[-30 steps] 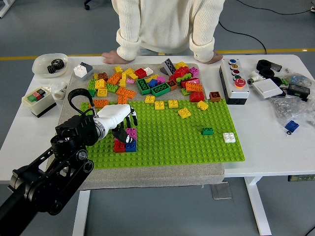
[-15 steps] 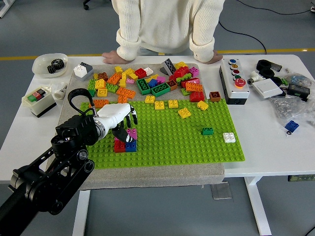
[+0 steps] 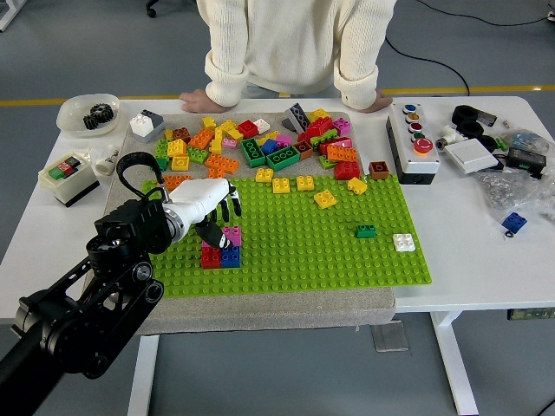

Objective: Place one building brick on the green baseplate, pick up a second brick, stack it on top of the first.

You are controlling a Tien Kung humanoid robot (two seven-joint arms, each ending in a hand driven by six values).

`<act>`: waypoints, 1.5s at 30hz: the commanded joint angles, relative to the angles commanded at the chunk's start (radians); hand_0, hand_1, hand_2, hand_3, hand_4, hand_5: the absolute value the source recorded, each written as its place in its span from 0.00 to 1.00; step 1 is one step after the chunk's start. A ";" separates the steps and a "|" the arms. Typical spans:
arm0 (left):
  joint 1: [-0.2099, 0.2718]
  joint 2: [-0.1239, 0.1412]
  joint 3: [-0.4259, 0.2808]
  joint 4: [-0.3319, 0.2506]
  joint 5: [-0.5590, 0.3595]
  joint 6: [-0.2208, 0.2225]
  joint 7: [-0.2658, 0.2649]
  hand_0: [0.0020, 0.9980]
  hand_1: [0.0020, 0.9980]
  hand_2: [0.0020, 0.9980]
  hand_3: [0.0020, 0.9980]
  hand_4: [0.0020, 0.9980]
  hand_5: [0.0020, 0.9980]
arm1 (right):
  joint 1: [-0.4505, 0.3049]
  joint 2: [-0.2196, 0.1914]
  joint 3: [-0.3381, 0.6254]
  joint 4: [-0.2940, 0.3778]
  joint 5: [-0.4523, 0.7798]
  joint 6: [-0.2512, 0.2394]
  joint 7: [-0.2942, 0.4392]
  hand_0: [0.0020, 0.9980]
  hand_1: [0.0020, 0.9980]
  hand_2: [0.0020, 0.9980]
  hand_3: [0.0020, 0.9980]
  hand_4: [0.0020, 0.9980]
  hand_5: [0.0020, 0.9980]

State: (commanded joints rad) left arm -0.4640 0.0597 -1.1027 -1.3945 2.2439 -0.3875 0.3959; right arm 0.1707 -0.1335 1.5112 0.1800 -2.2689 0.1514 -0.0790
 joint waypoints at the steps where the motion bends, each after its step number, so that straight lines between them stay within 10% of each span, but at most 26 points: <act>1: 0.000 0.000 0.000 0.000 0.001 0.001 0.000 0.50 0.43 0.45 0.51 0.98 0.00 | 0.000 0.000 0.000 0.000 0.000 0.000 0.000 0.74 0.64 0.71 0.59 0.83 0.41; 45: -0.018 -0.018 0.018 0.061 0.010 0.056 -0.028 0.51 0.43 0.45 0.51 0.98 0.00 | 0.002 -0.001 0.002 0.000 0.000 -0.001 0.000 0.74 0.64 0.71 0.59 0.83 0.41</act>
State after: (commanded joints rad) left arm -0.4825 0.0415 -1.0845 -1.3338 2.2540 -0.3315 0.3681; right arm 0.1725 -0.1343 1.5136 0.1800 -2.2689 0.1502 -0.0793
